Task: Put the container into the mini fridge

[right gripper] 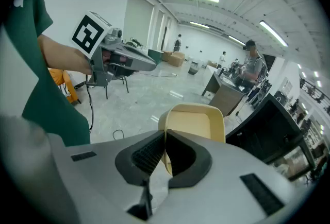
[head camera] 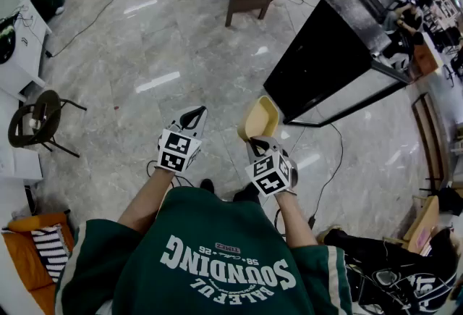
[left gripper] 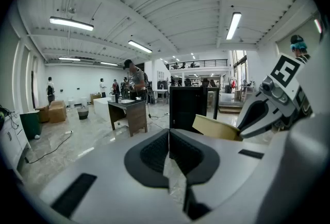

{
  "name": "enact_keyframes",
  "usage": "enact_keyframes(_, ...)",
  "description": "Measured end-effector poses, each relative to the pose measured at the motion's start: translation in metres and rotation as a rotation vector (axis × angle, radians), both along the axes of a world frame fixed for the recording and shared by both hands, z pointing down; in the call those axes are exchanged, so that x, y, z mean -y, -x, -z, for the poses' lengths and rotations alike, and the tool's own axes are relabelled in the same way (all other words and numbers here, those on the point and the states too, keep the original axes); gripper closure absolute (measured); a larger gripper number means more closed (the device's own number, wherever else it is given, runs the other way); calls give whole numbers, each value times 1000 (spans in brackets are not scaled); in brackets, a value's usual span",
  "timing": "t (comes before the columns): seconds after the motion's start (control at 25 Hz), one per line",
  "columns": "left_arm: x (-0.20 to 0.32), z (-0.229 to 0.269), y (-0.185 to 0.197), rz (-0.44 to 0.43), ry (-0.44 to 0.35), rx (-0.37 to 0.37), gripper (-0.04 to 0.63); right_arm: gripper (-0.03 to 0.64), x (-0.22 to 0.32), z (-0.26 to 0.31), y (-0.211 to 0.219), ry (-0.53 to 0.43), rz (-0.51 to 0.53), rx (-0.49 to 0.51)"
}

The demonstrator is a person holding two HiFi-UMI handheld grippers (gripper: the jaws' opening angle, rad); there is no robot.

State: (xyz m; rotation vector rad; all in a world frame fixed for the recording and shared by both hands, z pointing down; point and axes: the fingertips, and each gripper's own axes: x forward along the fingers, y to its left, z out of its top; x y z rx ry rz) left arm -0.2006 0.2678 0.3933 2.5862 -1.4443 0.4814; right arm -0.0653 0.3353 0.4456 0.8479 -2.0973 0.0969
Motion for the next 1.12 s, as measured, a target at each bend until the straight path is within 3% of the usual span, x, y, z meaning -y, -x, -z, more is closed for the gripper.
enact_keyframes(0.44,7,5,-9,-37,-8,-3,581,578,1,4,-5,-23,-95,51)
enact_keyframes(1.12,19,0,-24,-95,-11,3,580,578,10,-7,-15,-11,-154,63)
